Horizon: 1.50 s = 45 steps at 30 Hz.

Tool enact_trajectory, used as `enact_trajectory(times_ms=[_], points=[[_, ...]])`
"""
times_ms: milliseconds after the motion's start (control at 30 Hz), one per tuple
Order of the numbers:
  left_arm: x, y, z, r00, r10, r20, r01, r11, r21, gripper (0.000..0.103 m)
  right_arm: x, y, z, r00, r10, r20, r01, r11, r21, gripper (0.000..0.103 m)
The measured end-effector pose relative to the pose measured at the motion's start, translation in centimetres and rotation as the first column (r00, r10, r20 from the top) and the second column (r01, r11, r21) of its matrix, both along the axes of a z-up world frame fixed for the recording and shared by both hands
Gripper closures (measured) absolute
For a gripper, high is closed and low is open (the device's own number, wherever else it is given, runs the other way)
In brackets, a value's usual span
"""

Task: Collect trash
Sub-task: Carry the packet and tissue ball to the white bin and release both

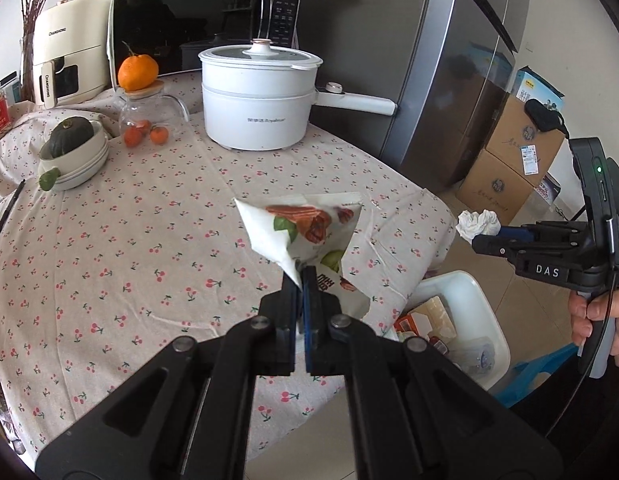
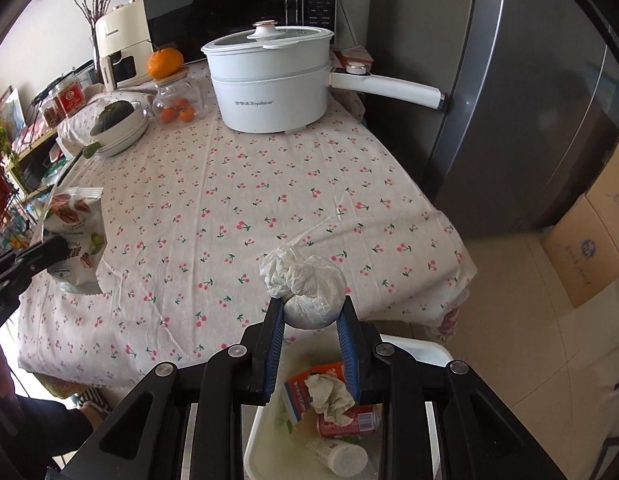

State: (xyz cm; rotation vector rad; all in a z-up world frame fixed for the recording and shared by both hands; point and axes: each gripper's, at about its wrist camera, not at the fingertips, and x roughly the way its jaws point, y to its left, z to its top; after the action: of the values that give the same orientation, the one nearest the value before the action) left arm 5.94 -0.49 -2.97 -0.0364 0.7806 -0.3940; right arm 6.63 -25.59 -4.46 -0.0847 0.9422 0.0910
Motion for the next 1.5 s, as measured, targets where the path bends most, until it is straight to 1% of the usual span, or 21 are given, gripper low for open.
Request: enact_trajectory(times_ms=[33,100,133,233,267,400,533,700,833,933,967,1033,1067,1100,1133,1200,1333,1367,1400,1433,1500], points=[[-0.1,-0.7,-0.3,1.0,-0.018,-0.009,0.018,1.0,-0.003,0.1,-0.8,-1.6,-0.4,0.999,-0.03,-0.031,0.031,0.999,0.026,0.076],[-0.4,-2.2,-1.0,0.998,-0.058,-0.033,0.058,0.998,-0.008,0.1,-1.2,-2.3,-0.7,0.998,-0.043,-0.045,0.044,0.999,0.032,0.076],[-0.5,-3.1,-1.4,0.996,-0.079,-0.044,0.079,0.997,-0.009,0.1,-1.9,-3.6,-1.4,0.995,-0.067,-0.07,0.069,0.997,0.024,0.075],[-1.1,-6.1,-2.4,0.986,-0.151,-0.07,0.151,0.989,0.001,0.1,-2.6,-4.6,-1.9,0.992,-0.085,-0.089,0.087,0.996,0.018,0.075],[-1.3,-7.1,-2.7,0.981,-0.177,-0.077,0.178,0.984,0.005,0.1,-3.2,-5.7,-2.3,0.99,-0.096,-0.103,0.098,0.995,0.015,0.075],[-2.1,-10.9,-4.0,0.957,-0.272,-0.106,0.274,0.962,0.014,0.099,-4.0,-7.1,-3.1,0.984,-0.122,-0.126,0.123,0.992,0.006,0.075],[-2.8,-14.1,-5.7,0.93,-0.34,-0.138,0.347,0.937,0.03,0.099,-5.0,-9.1,-4.0,0.975,-0.159,-0.156,0.161,0.987,0.002,0.075],[-3.2,-16.8,-8.6,0.903,-0.388,-0.187,0.405,0.912,0.063,0.099,-5.9,-10.8,-5.1,0.964,-0.189,-0.188,0.19,0.982,-0.012,0.075],[-3.2,-17.8,-10.2,0.891,-0.4,-0.215,0.424,0.902,0.08,0.099,-6.1,-11.8,-5.9,0.955,-0.209,-0.21,0.21,0.978,-0.015,0.075],[-3.1,-18.1,-11.1,0.876,-0.409,-0.256,0.441,0.894,0.081,0.096,-6.2,-12.3,-6.3,0.951,-0.213,-0.222,0.216,0.976,-0.012,0.075],[-3.1,-18.1,-11.2,0.876,-0.402,-0.265,0.438,0.894,0.091,0.092,-6.1,-12.3,-6.3,0.951,-0.212,-0.223,0.215,0.976,-0.011,0.075],[-3.3,-18.0,-11.4,0.876,-0.393,-0.281,0.434,0.895,0.1,0.073,-6.2,-12.4,-6.3,0.952,-0.21,-0.224,0.214,0.977,-0.007,0.075],[-3.4,-17.8,-11.3,0.879,-0.382,-0.285,0.425,0.899,0.107,0.054,-6.2,-12.4,-6.3,0.952,-0.21,-0.224,0.214,0.977,-0.007,0.075],[-3.3,-17.5,-11.1,0.885,-0.37,-0.282,0.414,0.903,0.113,0.039,-6.2,-12.4,-6.3,0.953,-0.207,-0.222,0.212,0.977,-0.001,0.075],[-3.4,-17.1,-10.9,0.891,-0.361,-0.276,0.404,0.907,0.117,0.034,-6.2,-12.4,-6.3,0.953,-0.207,-0.222,0.212,0.977,-0.001,0.075],[-3.4,-16.4,-10.4,0.893,-0.353,-0.278,0.398,0.909,0.124,0.025,-6.0,-12.3,-6.3,0.956,-0.198,-0.218,0.205,0.979,0.009,0.075],[-3.5,-14.6,-9.5,0.911,-0.314,-0.267,0.362,0.919,0.154,0.017,-5.9,-12.1,-6.3,0.957,-0.188,-0.219,0.197,0.98,0.017,0.074],[-3.5,-14.1,-9.3,0.915,-0.302,-0.267,0.351,0.924,0.155,0.012,-5.8,-12.0,-6.4,0.958,-0.185,-0.22,0.194,0.981,0.019,0.074],[-3.5,-13.5,-9.1,0.919,-0.291,-0.266,0.338,0.929,0.154,0.004,-5.7,-11.9,-6.5,0.958,-0.181,-0.221,0.191,0.981,0.022,0.074],[-3.4,-13.0,-9.0,0.921,-0.283,-0.267,0.329,0.932,0.15,0.001,-5.7,-11.8,-6.5,0.959,-0.177,-0.223,0.187,0.982,0.024,0.074],[-3.3,-12.0,-8.7,0.927,-0.261,-0.271,0.308,0.94,0.147,0.001,-5.4,-11.5,-6.6,0.96,-0.167,-0.225,0.177,0.984,0.028,0.074]])
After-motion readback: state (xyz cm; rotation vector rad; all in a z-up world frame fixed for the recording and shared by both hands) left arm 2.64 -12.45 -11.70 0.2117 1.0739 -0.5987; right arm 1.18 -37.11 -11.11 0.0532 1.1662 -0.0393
